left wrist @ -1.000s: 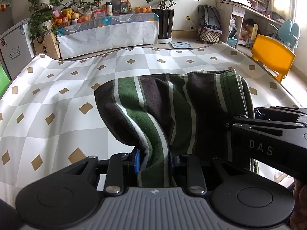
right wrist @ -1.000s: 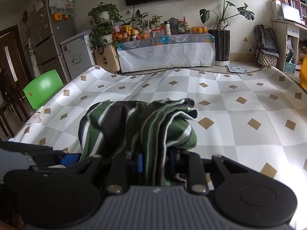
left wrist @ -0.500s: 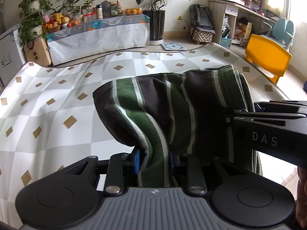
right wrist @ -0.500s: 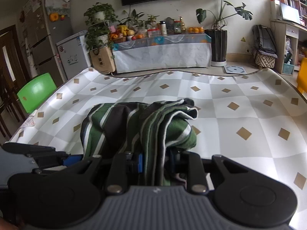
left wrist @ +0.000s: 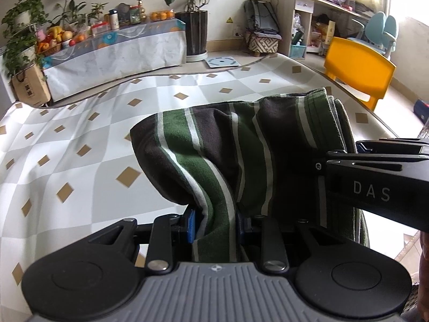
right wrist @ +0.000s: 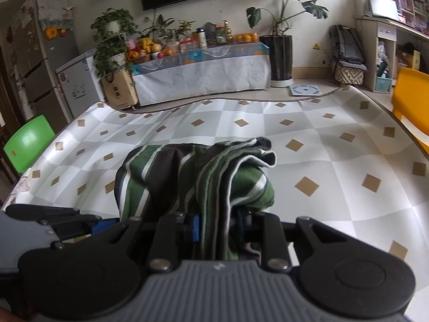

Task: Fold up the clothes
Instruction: 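Lift the folded striped shirt with both grippers and carry it across the mat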

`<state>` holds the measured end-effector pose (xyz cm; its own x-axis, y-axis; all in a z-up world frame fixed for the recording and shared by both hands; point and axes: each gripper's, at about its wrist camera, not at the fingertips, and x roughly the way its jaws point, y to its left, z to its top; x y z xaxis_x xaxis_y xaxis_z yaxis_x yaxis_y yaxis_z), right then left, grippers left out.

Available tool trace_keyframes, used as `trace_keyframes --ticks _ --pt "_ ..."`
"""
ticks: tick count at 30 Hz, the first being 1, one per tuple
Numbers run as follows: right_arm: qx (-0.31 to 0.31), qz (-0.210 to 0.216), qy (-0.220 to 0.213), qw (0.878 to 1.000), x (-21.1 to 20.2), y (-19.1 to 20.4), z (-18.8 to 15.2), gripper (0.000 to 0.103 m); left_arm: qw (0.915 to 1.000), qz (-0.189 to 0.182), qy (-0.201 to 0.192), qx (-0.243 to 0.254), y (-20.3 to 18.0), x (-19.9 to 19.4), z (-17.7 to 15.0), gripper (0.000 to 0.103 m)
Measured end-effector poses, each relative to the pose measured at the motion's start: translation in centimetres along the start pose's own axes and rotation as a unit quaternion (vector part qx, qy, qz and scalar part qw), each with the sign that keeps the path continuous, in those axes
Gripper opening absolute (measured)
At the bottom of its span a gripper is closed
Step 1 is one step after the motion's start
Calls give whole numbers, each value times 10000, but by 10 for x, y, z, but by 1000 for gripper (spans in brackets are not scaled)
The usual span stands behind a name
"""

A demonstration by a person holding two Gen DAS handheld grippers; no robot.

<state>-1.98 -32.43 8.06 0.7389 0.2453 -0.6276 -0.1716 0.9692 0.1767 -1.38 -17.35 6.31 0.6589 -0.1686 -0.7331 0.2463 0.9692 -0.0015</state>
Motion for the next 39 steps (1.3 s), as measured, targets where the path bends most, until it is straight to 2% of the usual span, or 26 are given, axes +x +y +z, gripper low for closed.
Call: trace_keyframes --ticks 13,18,26,39 --pt "596 -470 116 9970 11 -64 -6 23 9988 -267 124 381 -49 40 17 26" --pt "715 -770 229 9942 18 -82 -12 23 9980 -378 248 451 -67 60 19 26" --pt "1270 -1091 373 9852 24 -117 -24 23 9959 -565 367 608 -96 86 22 26" --pt "1628 -1510 370 9743 29 -153 -31 23 9935 -709 503 739 -131 114 28 26"
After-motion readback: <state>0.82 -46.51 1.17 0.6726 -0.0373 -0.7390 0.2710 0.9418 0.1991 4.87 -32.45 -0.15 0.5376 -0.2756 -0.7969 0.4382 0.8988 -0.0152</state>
